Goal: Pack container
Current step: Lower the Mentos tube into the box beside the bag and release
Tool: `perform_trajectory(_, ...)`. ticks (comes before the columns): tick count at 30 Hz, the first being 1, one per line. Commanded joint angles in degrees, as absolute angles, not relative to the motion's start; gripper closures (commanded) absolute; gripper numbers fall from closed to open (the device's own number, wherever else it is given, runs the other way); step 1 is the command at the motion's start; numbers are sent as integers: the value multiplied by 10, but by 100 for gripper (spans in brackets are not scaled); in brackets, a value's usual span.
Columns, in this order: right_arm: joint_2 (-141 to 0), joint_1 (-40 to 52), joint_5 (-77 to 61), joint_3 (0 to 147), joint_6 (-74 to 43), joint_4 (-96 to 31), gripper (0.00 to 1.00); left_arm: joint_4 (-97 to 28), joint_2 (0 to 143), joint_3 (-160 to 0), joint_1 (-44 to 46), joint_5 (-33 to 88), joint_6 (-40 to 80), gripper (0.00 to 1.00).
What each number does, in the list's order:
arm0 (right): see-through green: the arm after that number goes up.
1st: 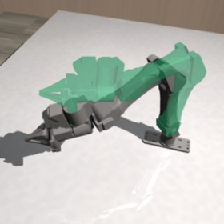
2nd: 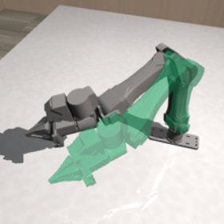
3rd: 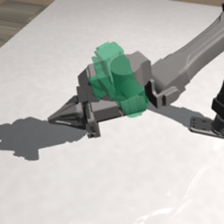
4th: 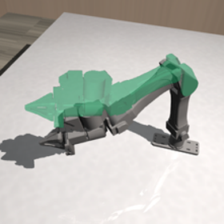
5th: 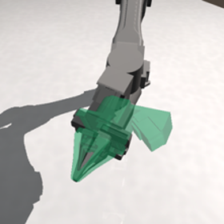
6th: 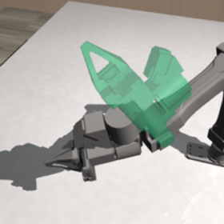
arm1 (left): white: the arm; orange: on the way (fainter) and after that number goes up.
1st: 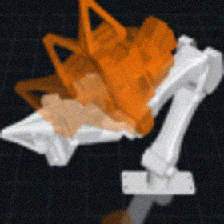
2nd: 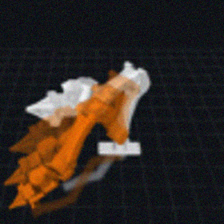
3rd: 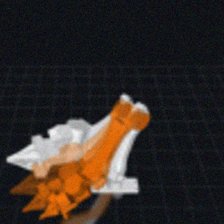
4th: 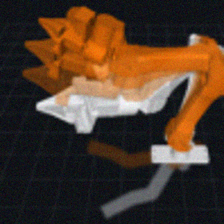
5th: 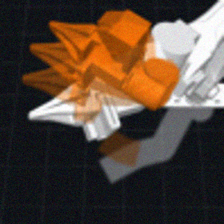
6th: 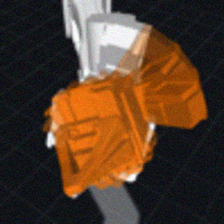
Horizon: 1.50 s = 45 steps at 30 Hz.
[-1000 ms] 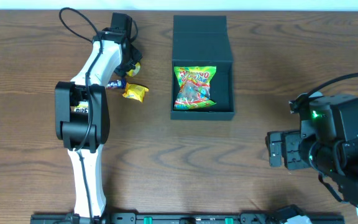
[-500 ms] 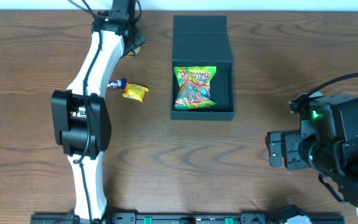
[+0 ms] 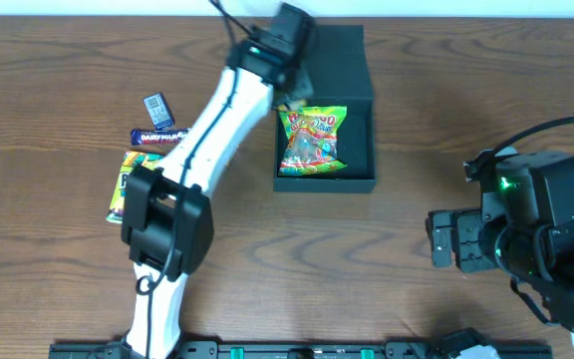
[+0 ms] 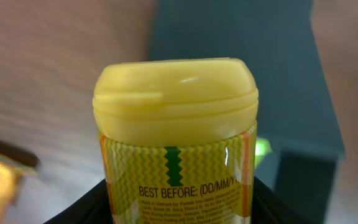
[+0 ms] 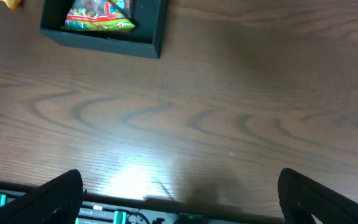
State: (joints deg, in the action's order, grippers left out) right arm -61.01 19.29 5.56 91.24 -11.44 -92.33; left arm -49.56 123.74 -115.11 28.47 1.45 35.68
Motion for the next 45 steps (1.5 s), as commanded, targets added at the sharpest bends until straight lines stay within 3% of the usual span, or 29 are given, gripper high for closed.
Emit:
perform_trajectory(1,-609,188,56,917,-106,-924,1,-512,1225,-1164,308,43,349,94)
perform_trajectory(28,-609,188,56,917,-106,-924,1,-514,1254,-1140,444,68,349,94)
perform_trajectory(45,-609,188,56,917,-106,-924,1,-485,1254,-1082,449,88,379,94)
